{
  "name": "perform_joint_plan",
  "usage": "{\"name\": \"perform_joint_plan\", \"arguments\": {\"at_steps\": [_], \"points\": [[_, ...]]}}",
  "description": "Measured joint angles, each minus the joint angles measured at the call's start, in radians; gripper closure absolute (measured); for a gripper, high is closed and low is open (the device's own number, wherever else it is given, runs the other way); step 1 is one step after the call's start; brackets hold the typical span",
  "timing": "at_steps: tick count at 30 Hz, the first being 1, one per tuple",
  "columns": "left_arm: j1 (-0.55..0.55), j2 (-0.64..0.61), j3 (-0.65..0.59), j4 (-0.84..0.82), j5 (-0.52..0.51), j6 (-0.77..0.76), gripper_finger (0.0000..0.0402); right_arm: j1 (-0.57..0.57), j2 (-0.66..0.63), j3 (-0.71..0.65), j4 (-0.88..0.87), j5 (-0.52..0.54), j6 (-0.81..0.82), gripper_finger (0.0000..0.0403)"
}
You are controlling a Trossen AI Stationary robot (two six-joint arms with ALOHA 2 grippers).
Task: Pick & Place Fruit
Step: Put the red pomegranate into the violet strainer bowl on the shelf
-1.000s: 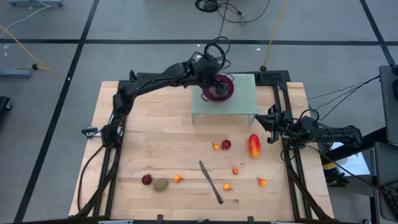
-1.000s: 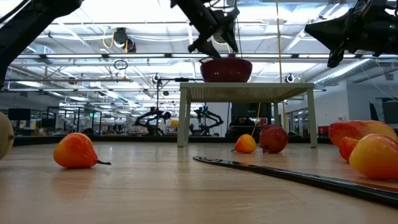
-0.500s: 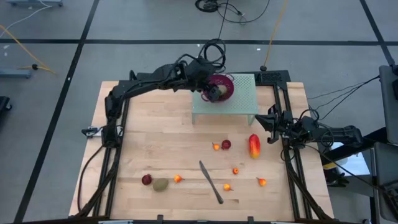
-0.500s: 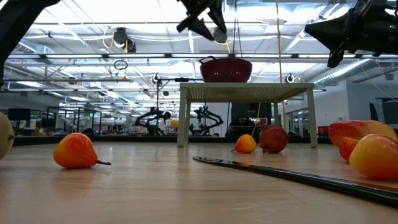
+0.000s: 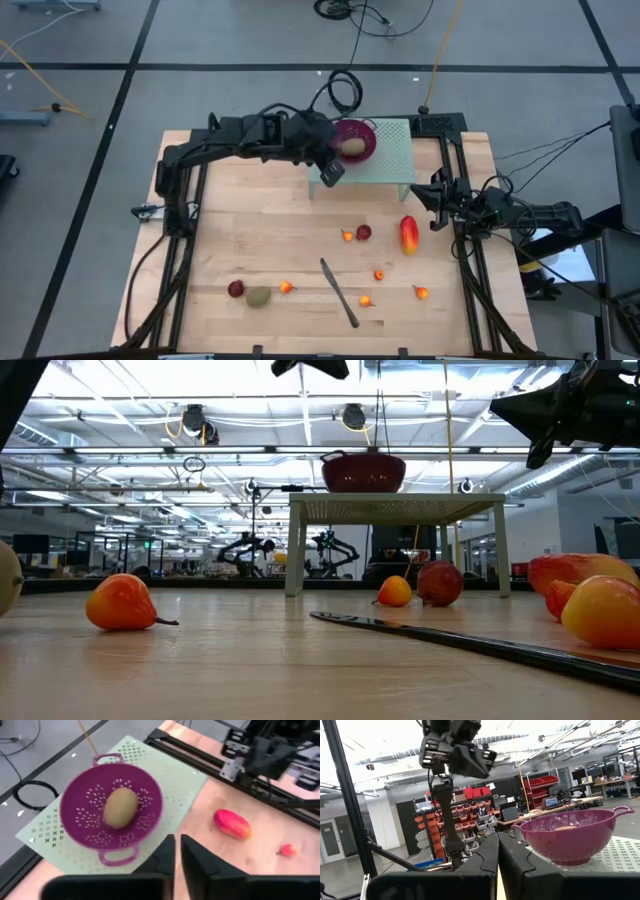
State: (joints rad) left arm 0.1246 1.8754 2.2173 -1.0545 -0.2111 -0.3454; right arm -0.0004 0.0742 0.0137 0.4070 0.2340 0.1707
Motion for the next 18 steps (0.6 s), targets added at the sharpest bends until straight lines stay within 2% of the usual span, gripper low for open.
{"name": "perform_joint_plan", "arguments": {"at_steps": [2, 7, 15, 18], "points": [[-0.017, -0.016, 0.000, -0.011, 0.000, -0.007, 0.0396, 0.000, 0.000, 0.000, -0.001, 0.000, 0.000, 0.0403], [-0.073, -0.027, 0.000, -0.081, -0.036, -0.057, 0.0391, 0.000, 0.000, 0.000, 0.000, 0.000, 0.000, 0.0403], [-0.185, -0.027, -0.001, -0.293, -0.173, -0.306, 0.0395, 0.000, 0.000, 0.000, -0.001, 0.000, 0.000, 0.0403], [-0.231, -0.027, -0.001, -0.335, -0.196, -0.379, 0.0399, 0.000, 0.000, 0.000, 0.000, 0.000, 0.000, 0.0403]]}}
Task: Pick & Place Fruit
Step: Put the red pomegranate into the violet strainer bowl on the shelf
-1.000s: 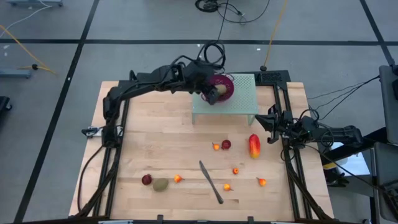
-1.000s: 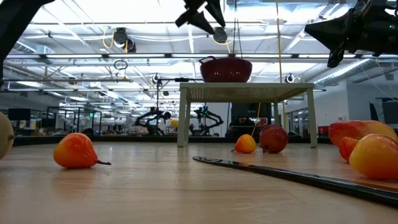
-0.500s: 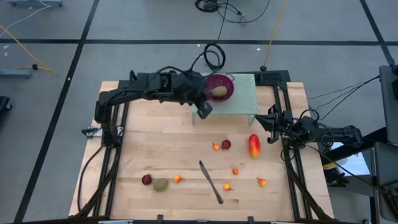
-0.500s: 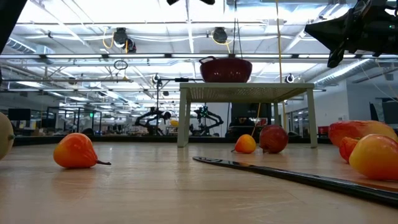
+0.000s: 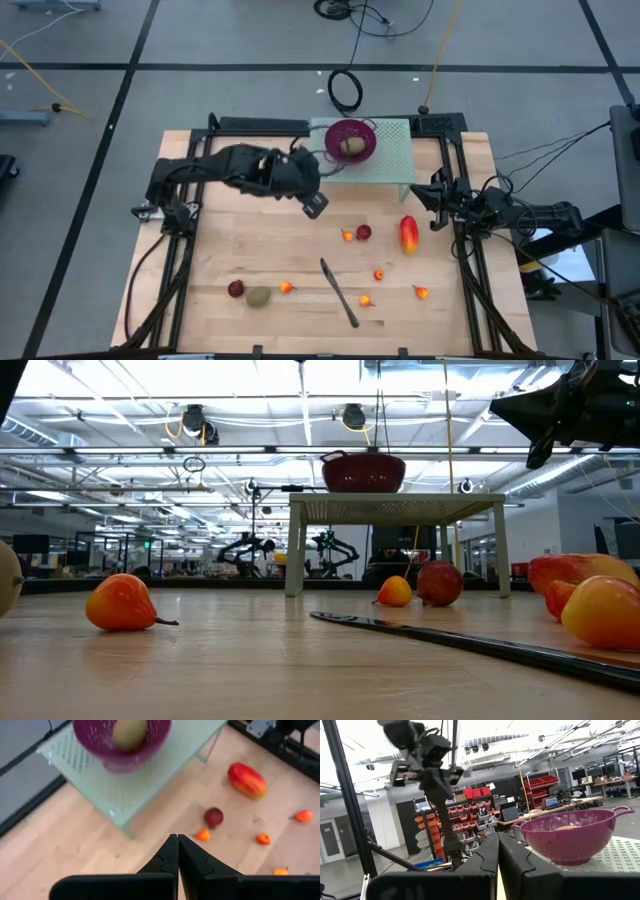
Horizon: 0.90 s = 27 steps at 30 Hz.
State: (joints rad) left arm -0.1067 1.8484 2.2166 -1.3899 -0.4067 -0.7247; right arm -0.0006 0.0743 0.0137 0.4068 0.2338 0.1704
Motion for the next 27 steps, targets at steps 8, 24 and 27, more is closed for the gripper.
{"name": "perform_joint_plan", "arguments": {"at_steps": [8, 24, 27], "points": [[-0.112, 0.000, 0.000, -0.181, -0.022, -0.222, 0.0400, 0.000, 0.000, 0.000, 0.000, 0.000, -0.003, 0.0403], [-0.325, -0.039, -0.203, -0.180, -0.009, -0.655, 0.0401, 0.000, 0.000, 0.000, -0.001, 0.000, -0.003, 0.0403], [-0.358, -0.071, -0.290, -0.163, -0.003, -0.767, 0.0401, 0.000, 0.000, 0.000, 0.000, 0.000, -0.002, 0.0403]]}}
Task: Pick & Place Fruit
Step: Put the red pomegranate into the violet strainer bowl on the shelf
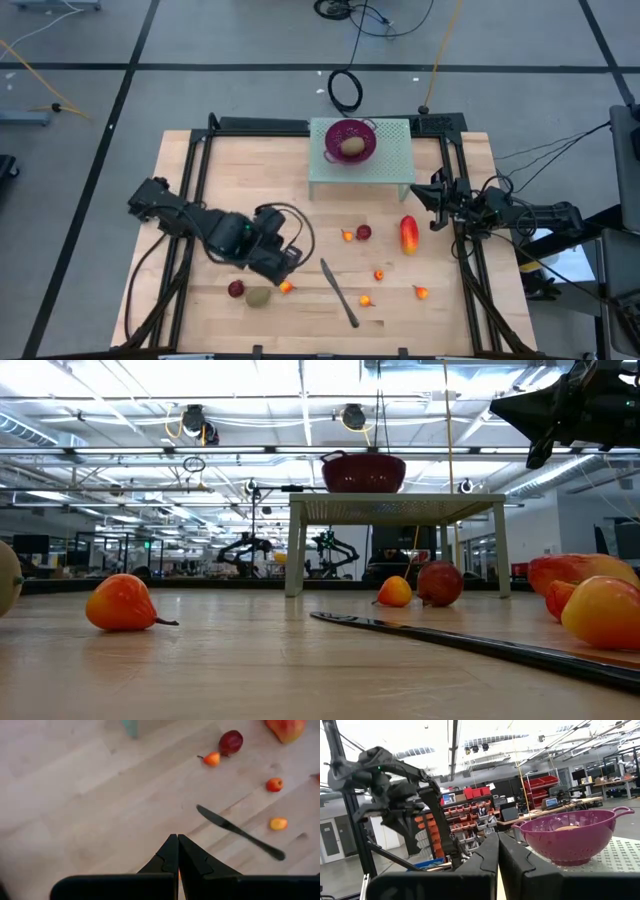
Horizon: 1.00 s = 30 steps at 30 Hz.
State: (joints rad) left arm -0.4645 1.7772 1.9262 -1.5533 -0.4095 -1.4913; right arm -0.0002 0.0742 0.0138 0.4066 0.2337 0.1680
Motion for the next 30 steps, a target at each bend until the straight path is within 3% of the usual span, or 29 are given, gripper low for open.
{"name": "perform_joint_plan", "arguments": {"at_steps": [10, 16, 30], "points": [[-0.105, -0.152, -0.309, 0.129, -0.002, -0.312, 0.0401, 0.000, 0.000, 0.000, 0.000, 0.000, 0.000, 0.0403], [-0.148, -0.184, -0.447, 0.183, 0.091, -0.434, 0.0401, 0.000, 0.000, 0.000, 0.000, 0.000, 0.000, 0.0403], [-0.220, -0.193, -0.617, 0.218, 0.273, -0.524, 0.0401, 0.000, 0.000, 0.000, 0.000, 0.000, 0.000, 0.0403]]}}
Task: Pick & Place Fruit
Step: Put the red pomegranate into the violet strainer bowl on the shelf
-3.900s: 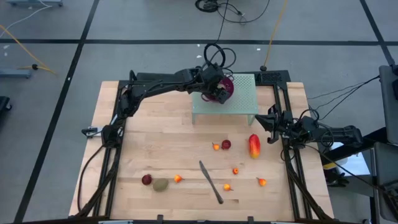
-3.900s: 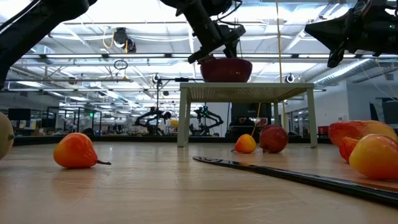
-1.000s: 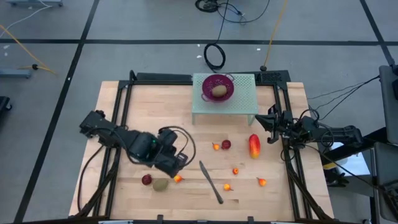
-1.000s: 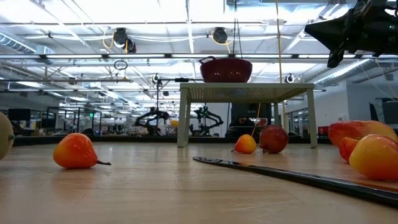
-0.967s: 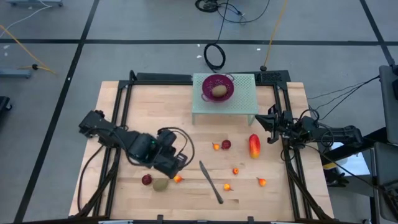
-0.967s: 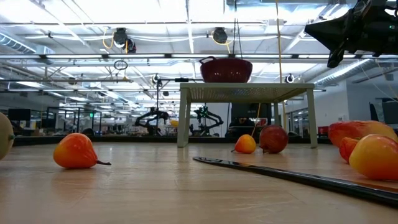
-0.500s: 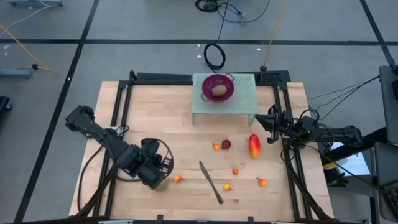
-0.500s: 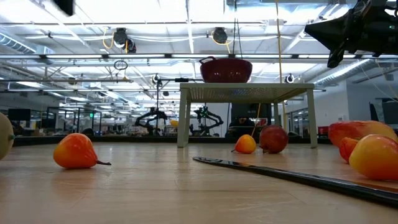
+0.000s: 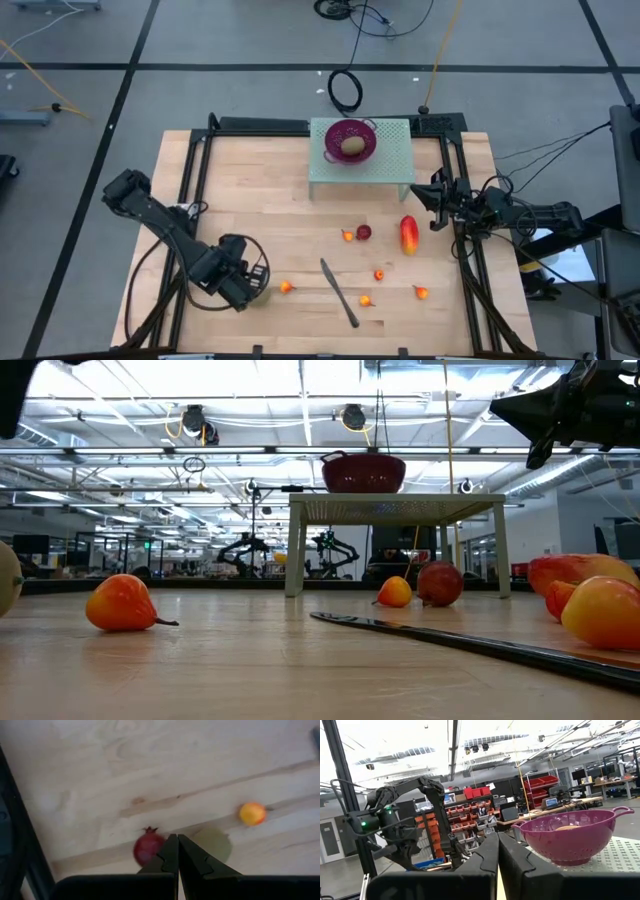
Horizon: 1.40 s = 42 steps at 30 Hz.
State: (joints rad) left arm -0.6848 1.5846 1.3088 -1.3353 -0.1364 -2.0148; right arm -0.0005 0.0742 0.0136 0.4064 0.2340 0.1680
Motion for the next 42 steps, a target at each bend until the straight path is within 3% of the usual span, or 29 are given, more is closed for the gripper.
{"name": "perform_joint_plan", "arguments": {"at_steps": [18, 35, 42], "points": [[-0.166, -0.123, -0.241, 0.217, 0.014, -0.187, 0.0402, 0.000, 0.000, 0.000, 0.000, 0.000, 0.003, 0.0403], [-0.173, -0.127, -0.318, 0.348, 0.009, -0.187, 0.0400, 0.000, 0.000, 0.000, 0.000, 0.000, 0.003, 0.0403], [-0.173, -0.127, -0.318, 0.345, 0.006, -0.188, 0.0368, 0.000, 0.000, 0.000, 0.000, 0.000, 0.003, 0.0403]]}}
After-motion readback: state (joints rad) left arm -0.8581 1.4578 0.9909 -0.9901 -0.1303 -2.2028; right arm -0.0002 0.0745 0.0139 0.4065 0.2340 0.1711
